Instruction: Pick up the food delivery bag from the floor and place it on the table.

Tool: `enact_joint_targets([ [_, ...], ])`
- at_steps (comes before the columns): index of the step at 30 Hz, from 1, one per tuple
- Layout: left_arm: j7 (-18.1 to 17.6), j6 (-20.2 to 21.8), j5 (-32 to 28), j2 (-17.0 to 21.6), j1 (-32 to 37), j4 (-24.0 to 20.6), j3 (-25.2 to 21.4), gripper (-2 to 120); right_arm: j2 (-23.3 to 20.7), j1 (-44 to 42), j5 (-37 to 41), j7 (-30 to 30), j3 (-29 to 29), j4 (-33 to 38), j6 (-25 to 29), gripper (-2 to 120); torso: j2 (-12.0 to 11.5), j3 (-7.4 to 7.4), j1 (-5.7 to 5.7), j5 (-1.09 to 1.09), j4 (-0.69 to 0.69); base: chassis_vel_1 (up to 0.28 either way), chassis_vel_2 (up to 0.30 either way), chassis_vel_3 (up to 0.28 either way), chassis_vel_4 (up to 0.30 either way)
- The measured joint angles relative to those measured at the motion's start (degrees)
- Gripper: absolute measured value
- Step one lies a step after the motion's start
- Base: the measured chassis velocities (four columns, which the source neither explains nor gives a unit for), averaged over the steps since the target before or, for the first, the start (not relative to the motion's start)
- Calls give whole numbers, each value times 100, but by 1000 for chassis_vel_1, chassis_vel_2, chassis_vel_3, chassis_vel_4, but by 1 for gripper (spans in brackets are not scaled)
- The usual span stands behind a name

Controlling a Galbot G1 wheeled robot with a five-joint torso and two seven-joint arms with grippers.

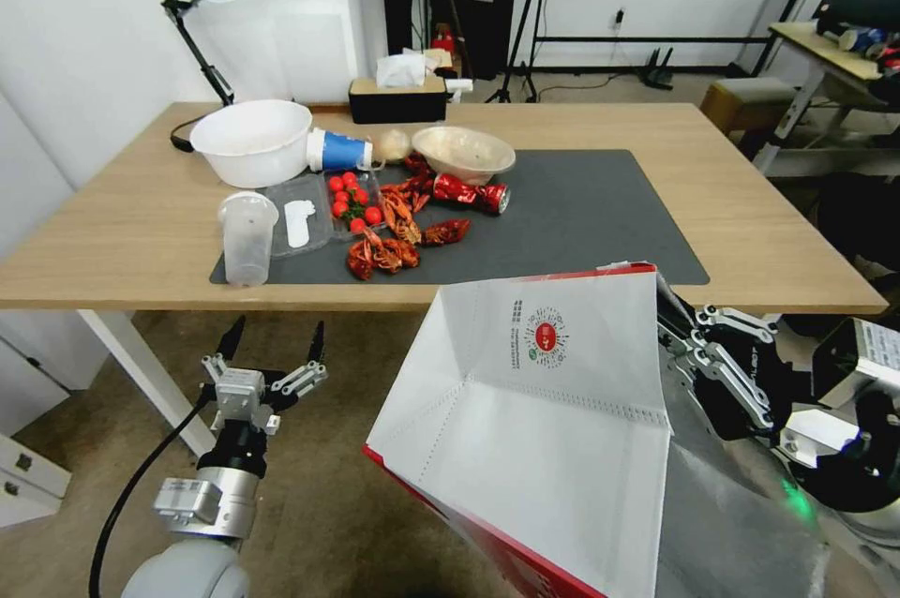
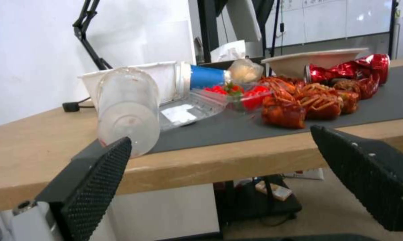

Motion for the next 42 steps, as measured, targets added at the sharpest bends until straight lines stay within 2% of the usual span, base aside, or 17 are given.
enact_joint_targets([
  [17, -1, -151, -19, 0, -14, -13, 20, 100, 13, 6, -22, 3, -16, 2, -2, 0, 383, 222, 159, 1, 0, 0, 0, 0, 0],
  [33, 20, -188, 51, -2, 1, -33, 43, 100, -18, 14, 39, 44, 16, 2, -9, 0, 367, 213, 153, 0, -1, 0, 0, 0, 0],
  [42, 17, -212, 71, -19, 27, -58, 22, 100, -181, 140, 403, 435, 26, 1, -10, 0, 347, 202, 145, 0, 0, 0, 0, 0, 0],
])
